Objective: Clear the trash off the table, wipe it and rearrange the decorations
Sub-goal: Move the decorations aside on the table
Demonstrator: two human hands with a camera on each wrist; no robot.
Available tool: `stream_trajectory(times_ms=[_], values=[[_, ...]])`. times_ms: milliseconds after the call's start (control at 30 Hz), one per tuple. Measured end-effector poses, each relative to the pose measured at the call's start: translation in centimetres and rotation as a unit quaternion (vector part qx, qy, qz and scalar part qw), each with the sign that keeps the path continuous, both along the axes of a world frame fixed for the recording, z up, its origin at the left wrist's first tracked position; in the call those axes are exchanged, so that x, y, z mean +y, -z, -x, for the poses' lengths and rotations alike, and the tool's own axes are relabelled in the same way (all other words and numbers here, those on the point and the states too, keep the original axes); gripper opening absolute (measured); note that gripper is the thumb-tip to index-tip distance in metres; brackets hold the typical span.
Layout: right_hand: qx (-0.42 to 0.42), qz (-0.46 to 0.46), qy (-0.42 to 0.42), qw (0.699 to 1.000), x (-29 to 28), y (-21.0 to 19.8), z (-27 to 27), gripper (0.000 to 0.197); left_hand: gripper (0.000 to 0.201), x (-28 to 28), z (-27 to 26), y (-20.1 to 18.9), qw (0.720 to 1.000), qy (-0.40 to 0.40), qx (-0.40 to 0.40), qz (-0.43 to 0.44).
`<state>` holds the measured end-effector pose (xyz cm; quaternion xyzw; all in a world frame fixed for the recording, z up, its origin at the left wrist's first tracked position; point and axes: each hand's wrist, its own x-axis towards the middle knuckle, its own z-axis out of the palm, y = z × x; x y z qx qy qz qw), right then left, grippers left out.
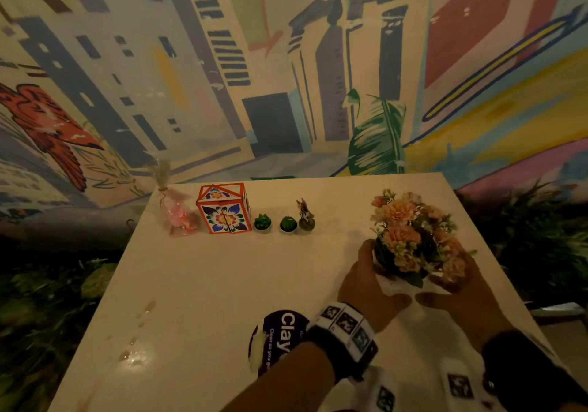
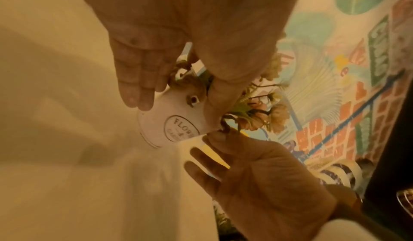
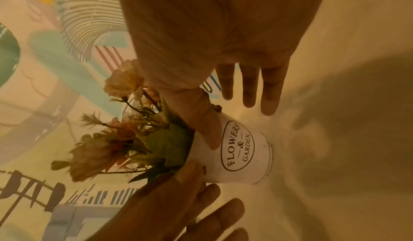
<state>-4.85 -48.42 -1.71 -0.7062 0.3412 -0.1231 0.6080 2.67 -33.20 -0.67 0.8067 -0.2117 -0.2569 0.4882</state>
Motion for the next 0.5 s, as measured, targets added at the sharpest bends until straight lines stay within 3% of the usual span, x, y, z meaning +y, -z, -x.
stream_trajectory(times_ms=[100,200,333,500], values=[[-0.008,0.023,-0.047,0.999,-0.4,0.2,-0.6,0.08,0.081,-1.4,0.3,0.2,0.998,-0.041,-0.002,0.044],[-0.033,0.003,-0.052,0.998,0.1,0.1,-1.7,0.073,0.062,-1.8,-0.3,0.9,0.995,-0.077,-0.037,0.045],[-0.036,-0.003,-0.1,0.994,1.0,0.4,-5.2,0.071,0.054,-1.3,-2.8,1.0,0.989,-0.141,-0.043,0.026],[-0.047,-0.025,-0.159,0.986,1.8,-0.1,-10.3,0.07,0.057,-0.9,-7.2,0.6,0.983,-0.178,-0.051,0.003]])
